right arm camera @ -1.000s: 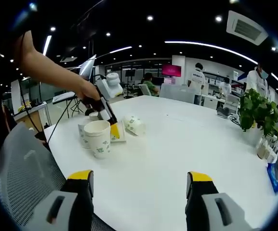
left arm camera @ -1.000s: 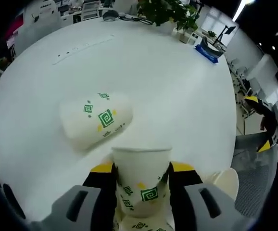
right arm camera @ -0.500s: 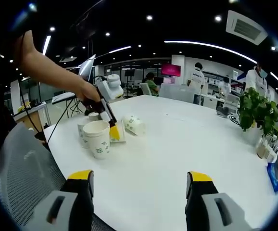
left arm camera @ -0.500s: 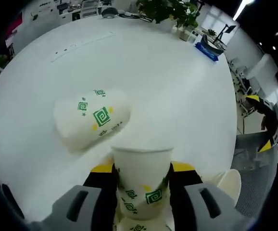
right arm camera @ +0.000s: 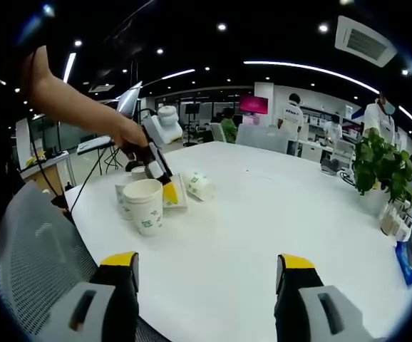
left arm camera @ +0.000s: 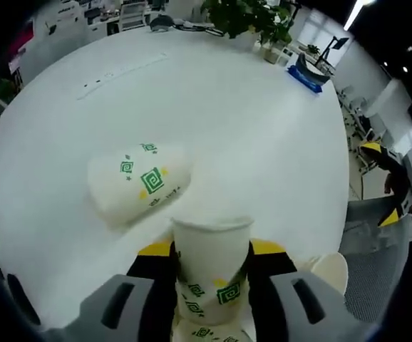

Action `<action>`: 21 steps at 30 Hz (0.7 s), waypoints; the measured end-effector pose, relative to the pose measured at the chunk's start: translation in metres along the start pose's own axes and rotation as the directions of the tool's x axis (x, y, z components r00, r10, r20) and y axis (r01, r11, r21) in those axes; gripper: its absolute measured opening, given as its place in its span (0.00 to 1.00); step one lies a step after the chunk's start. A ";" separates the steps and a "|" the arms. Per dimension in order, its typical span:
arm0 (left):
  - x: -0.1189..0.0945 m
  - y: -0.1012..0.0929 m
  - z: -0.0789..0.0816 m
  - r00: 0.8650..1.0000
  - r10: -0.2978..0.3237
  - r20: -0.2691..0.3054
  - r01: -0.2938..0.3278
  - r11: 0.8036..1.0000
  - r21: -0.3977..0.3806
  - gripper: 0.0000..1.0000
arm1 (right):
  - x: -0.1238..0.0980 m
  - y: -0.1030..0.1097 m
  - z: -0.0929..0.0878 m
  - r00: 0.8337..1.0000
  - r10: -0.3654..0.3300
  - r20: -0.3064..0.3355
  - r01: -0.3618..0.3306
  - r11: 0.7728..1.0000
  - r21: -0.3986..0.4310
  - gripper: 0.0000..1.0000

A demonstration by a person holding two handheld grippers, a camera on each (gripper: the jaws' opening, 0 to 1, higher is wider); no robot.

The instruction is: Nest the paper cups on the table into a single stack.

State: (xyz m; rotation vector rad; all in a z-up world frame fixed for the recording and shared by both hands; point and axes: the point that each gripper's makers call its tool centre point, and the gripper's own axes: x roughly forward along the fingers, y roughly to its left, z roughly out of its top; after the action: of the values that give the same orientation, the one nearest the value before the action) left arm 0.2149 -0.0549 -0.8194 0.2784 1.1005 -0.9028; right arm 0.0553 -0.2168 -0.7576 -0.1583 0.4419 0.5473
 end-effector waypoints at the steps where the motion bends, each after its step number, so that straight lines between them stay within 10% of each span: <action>1: -0.003 -0.001 0.002 1.000 0.000 0.006 0.000 1.000 0.005 0.37 | 0.000 0.000 0.000 1.000 0.000 0.001 0.000 1.000 0.000 0.79; 21: -0.063 -0.004 0.023 0.989 0.033 0.147 -0.040 0.998 0.044 0.37 | 0.001 0.003 0.001 1.000 0.016 0.008 -0.016 1.000 -0.018 0.79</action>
State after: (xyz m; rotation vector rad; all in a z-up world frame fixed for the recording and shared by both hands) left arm 0.2166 -0.0404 -0.7538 0.2658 0.9374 -0.9028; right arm 0.0548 -0.2139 -0.7570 -0.1699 0.4307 0.5678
